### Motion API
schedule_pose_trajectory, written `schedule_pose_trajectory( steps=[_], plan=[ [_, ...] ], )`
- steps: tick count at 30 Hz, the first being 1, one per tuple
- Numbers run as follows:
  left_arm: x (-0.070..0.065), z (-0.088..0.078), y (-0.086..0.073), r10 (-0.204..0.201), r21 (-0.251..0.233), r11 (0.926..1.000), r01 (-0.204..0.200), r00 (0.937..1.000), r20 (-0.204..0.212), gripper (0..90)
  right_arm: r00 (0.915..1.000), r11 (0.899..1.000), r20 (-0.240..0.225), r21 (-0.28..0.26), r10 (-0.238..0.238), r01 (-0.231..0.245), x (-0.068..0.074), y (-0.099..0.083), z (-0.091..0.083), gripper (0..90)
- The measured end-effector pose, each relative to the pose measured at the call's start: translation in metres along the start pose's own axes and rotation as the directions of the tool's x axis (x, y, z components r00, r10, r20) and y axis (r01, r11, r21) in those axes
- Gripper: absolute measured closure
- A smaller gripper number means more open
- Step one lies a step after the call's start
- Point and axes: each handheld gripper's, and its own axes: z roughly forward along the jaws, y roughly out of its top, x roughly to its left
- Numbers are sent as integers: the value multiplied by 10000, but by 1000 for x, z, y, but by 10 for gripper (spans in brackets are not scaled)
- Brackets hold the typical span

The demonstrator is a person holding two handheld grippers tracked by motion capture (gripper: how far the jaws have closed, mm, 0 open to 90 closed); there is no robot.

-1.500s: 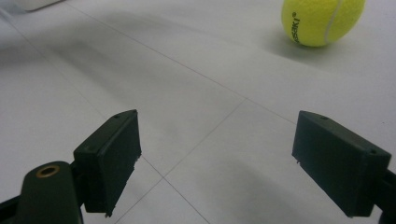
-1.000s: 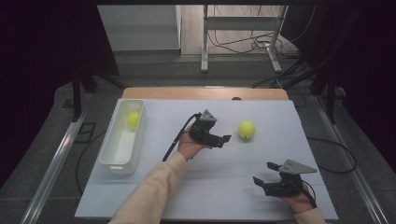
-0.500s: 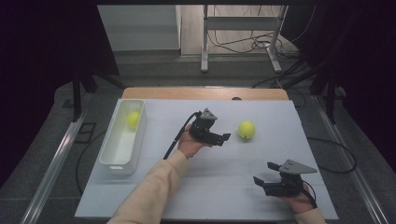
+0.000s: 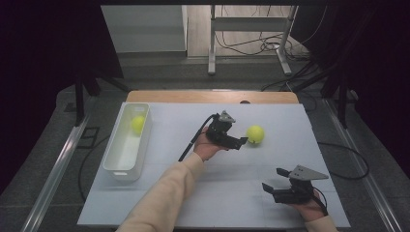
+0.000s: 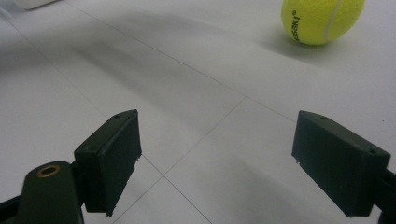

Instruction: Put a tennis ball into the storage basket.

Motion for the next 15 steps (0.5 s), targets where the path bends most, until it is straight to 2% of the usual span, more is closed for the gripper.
schedule_pose_trajectory(
  steps=[5, 15],
  plan=[
    [-2, 7, 5, 187, 137, 9997, -188, 9998, 35, 127, 10000, 10000, -25, -28, -27, 27, 0, 0, 0, 164],
    [-1, 21, 8, 44, 232, 9997, -45, 10000, 54, 126, 10000, 10000, -45, -18, -10, 10, 0, 0, -1, 164]
  ],
)
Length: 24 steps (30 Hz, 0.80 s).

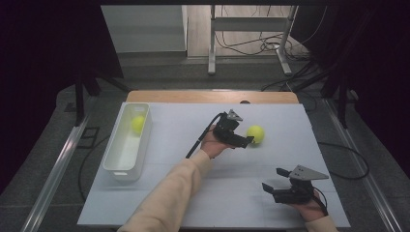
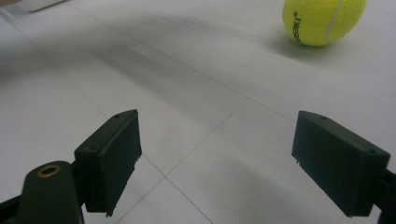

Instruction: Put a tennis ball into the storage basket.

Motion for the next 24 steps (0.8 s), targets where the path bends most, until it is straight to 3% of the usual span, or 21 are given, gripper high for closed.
schedule_pose_trajectory(
  steps=[24],
  plan=[
    [10, 29, 4, -294, 283, 9992, 299, 9994, -166, 126, 9999, 10000, -75, 11, 71, -71, 0, 0, -1, 164]
  ],
)
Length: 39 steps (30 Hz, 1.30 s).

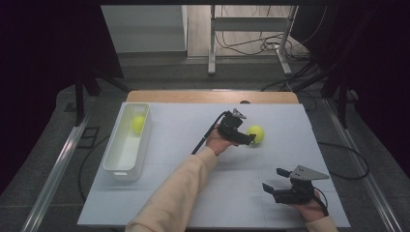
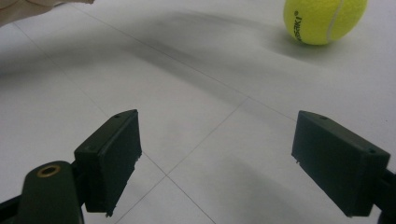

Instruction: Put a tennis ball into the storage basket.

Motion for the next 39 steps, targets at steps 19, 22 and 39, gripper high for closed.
schedule_pose_trajectory(
  steps=[19, 22, 39],
  plan=[
    [5, 31, -2, -106, 242, 9996, 112, 9997, -217, 124, 10000, 10000, 6, -48, 33, -33, -1, -1, -1, 163],
    [7, 33, -1, -111, 266, 9996, 117, 9997, -231, 123, 10000, 10000, 19, -47, 43, -43, -2, -1, -2, 163],
    [4, 46, -1, -174, 415, 9990, 168, 9998, 134, 102, 10000, 10000, -1, -43, 55, -55, -2, -1, -1, 163]
  ],
)
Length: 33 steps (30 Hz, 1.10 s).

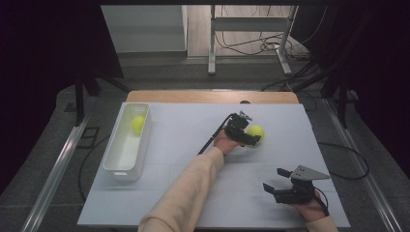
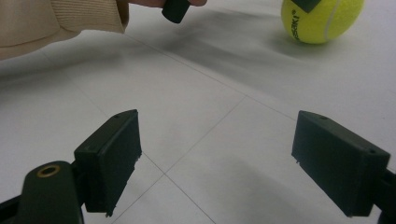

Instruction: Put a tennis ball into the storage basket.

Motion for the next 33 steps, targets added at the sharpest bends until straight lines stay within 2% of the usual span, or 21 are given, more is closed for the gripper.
schedule_pose_trajectory(
  steps=[13, 17, 20, 33],
  plan=[
    [-3, 13, 5, -1, 178, 9998, 0, 10000, 70, 102, 10000, 10000, -11, -11, 12, -12, 0, 0, 0, 163],
    [-3, 14, 5, -77, 199, 9998, 73, 9998, 188, 153, 10000, 10000, -13, -6, 15, -15, 0, 0, 0, 163],
    [-3, 14, 5, -71, 170, 9998, 66, 9995, 299, 247, 10000, 10000, -12, -10, 14, -14, 0, 0, 0, 163],
    [-4, 4, 9, 241, 209, 9995, -246, 9993, 271, 274, 10000, 10000, 17, -42, 13, -13, -1, 0, -1, 163]
  ],
)
